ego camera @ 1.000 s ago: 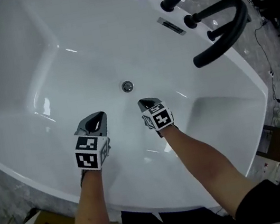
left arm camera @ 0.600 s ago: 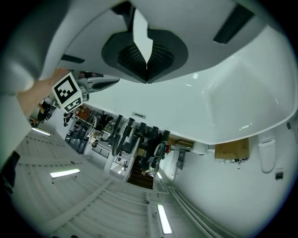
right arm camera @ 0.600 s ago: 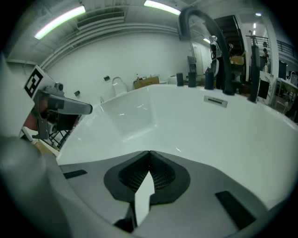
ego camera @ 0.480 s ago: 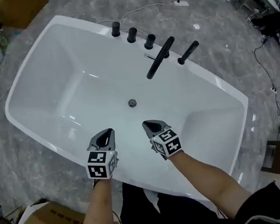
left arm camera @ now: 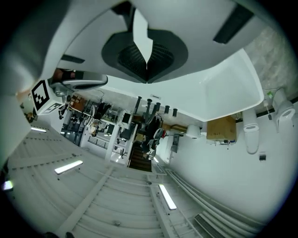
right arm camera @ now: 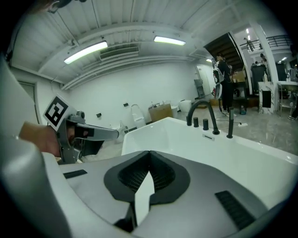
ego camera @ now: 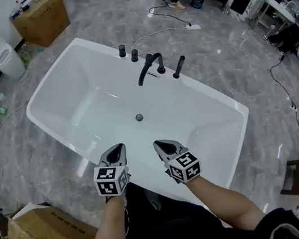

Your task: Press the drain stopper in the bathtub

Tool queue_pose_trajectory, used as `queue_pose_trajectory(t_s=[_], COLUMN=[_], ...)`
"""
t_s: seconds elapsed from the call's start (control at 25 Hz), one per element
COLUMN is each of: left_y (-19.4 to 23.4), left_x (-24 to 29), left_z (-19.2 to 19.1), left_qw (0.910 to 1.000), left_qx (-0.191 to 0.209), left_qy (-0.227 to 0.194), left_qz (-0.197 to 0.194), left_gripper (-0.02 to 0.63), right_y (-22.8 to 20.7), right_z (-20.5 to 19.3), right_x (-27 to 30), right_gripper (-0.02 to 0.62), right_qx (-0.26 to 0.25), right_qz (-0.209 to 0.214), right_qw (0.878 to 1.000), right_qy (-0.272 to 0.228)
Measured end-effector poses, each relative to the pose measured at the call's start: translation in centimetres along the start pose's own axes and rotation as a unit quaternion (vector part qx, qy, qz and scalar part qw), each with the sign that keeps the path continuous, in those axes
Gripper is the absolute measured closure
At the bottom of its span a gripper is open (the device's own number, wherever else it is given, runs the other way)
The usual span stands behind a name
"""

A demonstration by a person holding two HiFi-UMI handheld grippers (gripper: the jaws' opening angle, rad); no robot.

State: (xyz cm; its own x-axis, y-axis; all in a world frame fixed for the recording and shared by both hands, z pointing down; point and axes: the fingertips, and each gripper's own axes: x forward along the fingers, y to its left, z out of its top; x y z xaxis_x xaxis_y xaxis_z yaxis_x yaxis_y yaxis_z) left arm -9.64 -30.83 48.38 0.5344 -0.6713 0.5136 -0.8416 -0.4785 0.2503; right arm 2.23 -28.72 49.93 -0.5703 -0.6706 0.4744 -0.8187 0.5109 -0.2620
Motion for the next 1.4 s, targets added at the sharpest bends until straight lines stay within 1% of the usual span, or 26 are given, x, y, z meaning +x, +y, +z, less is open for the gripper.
queue_pose_trajectory(t_s=[0.08,0.2,0.32,0.48,0.6,0.72,0.8,0.92,1.04,1.2,1.4], left_y=[-2.9,-6.8,-9.7,-12.3,-13.1,-13.2,-12.7,-11.1,-8.9,-6.5,-4.8], left_x=[-2.3,-5.8,-9.4,-13.4,-15.6,-17.2,-18.4,-20.8,-23.4,-25.8,-27.3], left_z=[1.0,2.0,3.1,4.3,5.2,6.5,7.1,7.9,8.5,8.5,8.4], left_qw=[0.9998,0.9991,0.9983,0.9972,0.9958,0.9940,0.9932,0.9916,0.9888,0.9851,0.9827], left_qx=[-0.006,-0.014,0.001,0.021,0.027,0.032,0.032,0.030,0.031,0.022,0.014], left_qy=[-0.018,-0.041,-0.056,-0.068,-0.083,-0.101,-0.108,-0.119,-0.131,-0.148,-0.156], left_qz=[0.003,0.006,0.014,0.024,0.027,0.027,0.029,0.042,0.065,0.085,0.099], left_gripper=[0.594,0.594,0.594,0.594,0.594,0.594,0.594,0.594,0.594,0.594,0.594], right_y=[1.1,2.5,4.2,6.0,7.6,8.5,9.3,11.7,14.6,17.2,18.8], right_z=[1.1,1.6,2.0,3.2,4.9,6.7,7.8,9.8,11.6,13.0,13.3], right_x=[-4.1,-9.9,-14.4,-18.2,-19.5,-19.6,-19.6,-19.4,-18.6,-18.3,-18.2], right_gripper=[0.581,0.583,0.583,0.583,0.583,0.583,0.583,0.583,0.583,0.584,0.584], right_qx=[-0.007,-0.006,-0.006,-0.011,-0.032,-0.055,-0.050,-0.042,-0.058,-0.089,-0.102], right_qz=[0.013,0.028,0.040,0.054,0.062,0.050,0.049,0.077,0.099,0.115,0.122], right_qw=[1.000,0.999,0.998,0.996,0.995,0.994,0.994,0.991,0.987,0.981,0.979], right_qy=[-0.023,-0.039,-0.051,-0.065,-0.076,-0.080,-0.086,-0.102,-0.114,-0.126,-0.128])
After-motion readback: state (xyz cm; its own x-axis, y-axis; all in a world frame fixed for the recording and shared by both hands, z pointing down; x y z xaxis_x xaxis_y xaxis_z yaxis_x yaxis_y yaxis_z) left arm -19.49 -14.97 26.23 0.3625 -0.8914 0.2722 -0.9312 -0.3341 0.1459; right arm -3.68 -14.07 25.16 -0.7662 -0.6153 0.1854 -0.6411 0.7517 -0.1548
